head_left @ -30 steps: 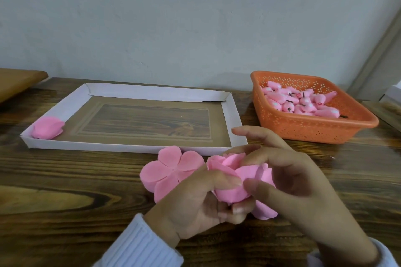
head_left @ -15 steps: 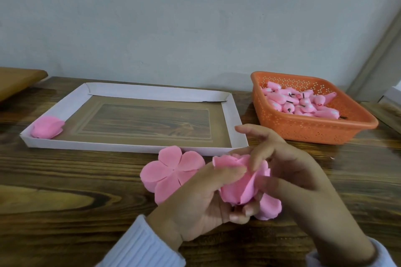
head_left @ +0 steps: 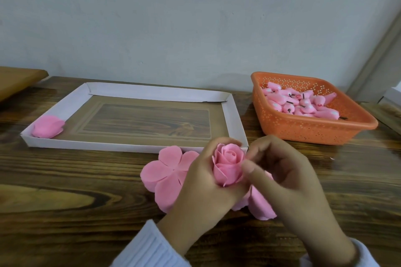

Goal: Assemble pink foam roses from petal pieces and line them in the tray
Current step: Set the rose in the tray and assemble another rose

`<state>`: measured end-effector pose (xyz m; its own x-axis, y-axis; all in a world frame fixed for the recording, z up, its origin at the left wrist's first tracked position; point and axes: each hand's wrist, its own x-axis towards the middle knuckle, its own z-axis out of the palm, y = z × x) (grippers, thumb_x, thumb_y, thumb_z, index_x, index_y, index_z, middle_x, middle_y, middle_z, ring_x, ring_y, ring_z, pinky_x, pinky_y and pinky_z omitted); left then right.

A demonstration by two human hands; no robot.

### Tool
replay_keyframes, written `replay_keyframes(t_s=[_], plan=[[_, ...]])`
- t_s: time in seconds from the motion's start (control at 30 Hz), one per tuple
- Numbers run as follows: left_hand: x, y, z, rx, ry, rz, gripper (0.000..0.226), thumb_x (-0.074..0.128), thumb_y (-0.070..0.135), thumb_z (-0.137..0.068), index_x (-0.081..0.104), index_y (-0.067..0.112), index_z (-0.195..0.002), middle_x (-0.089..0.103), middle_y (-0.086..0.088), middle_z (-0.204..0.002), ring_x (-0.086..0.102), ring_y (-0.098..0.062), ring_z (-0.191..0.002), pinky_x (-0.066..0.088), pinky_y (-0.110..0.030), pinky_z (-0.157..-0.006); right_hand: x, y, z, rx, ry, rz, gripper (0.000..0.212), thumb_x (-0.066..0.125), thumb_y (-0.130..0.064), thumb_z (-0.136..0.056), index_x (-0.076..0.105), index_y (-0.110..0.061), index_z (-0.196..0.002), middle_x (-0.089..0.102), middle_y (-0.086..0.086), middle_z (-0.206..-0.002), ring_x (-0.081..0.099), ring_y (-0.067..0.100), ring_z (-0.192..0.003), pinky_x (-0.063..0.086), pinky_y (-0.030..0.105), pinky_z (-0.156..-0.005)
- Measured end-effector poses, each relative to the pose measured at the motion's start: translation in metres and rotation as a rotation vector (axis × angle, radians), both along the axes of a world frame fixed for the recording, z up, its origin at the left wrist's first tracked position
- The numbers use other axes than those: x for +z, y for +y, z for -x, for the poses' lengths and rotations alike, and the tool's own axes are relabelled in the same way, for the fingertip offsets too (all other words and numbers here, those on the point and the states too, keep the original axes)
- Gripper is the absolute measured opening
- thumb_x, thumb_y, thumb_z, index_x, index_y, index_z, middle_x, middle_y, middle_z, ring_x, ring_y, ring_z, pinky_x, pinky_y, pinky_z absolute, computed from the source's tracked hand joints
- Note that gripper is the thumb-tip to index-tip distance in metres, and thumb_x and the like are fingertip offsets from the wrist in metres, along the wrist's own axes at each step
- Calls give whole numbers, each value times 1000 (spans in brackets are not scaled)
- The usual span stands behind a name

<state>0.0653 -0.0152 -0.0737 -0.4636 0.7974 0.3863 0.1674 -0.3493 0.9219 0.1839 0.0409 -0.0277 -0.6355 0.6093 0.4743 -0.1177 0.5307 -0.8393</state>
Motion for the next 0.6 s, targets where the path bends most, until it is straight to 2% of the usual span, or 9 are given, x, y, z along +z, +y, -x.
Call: replay_keyframes(t_s=[0.03,0.13,0.27,0.37,0.47,0.5,0.6], plan=[[-1,2,0,20,-27,-6,29,63,46,-62,60,55,-89,67,22,-87,67,-1,-78,54,-17,-63,0,-1,0,4,-10,-39,18,71,-38,-72,59,-26,-78,63,4,-74,58,14,-63,49,29,-59],[-1,2,0,2,-30,25,32,62,43,-62,61,46,-93,67,15,-87,67,-7,-81,57,-29,-66,-3,-1,1,-6,-20,-148,24,74,-34,-72,55,-28,-84,62,-6,-72,55,8,-64,45,18,-60],[4,-7,3,-157,-27,81,48,67,12,-69,56,39,-107,68,8,-96,69,-8,-82,58,-22,-63,-4,3,0,-77,-15,-225,22,71,-20,-77,55,-30,-87,59,-8,-82,54,12,-74,42,17,-68],[7,-11,6,-282,-112,137,50,62,4,-70,57,38,-107,68,3,-98,68,-10,-88,57,-29,-74,-1,5,-3,-85,-54,-306,10,66,-23,-79,59,-26,-85,56,-8,-85,53,14,-79,40,16,-69],[9,-10,8,-358,-214,147,47,56,4,-69,61,31,-107,67,-3,-102,64,-21,-101,54,-41,-84,1,7,-3,-87,-95,-331,13,68,-10,-78,64,-21,-82,58,-2,-86,56,16,-83,41,17,-70],[10,-9,8,-394,-267,134,45,53,3,-70,61,26,-108,66,-6,-101,64,-22,-98,54,-40,-81,1,7,-3,-82,-95,-328,15,67,-7,-77,64,-21,-81,58,0,-86,57,17,-83,42,18,-70],[13,-11,7,-480,-411,78,38,46,1,-73,60,14,-107,64,-5,-85,61,-15,-75,50,-28,-63,2,7,-4,-65,-76,-319,24,64,-1,-74,65,-23,-80,57,2,-86,58,18,-82,45,22,-70]])
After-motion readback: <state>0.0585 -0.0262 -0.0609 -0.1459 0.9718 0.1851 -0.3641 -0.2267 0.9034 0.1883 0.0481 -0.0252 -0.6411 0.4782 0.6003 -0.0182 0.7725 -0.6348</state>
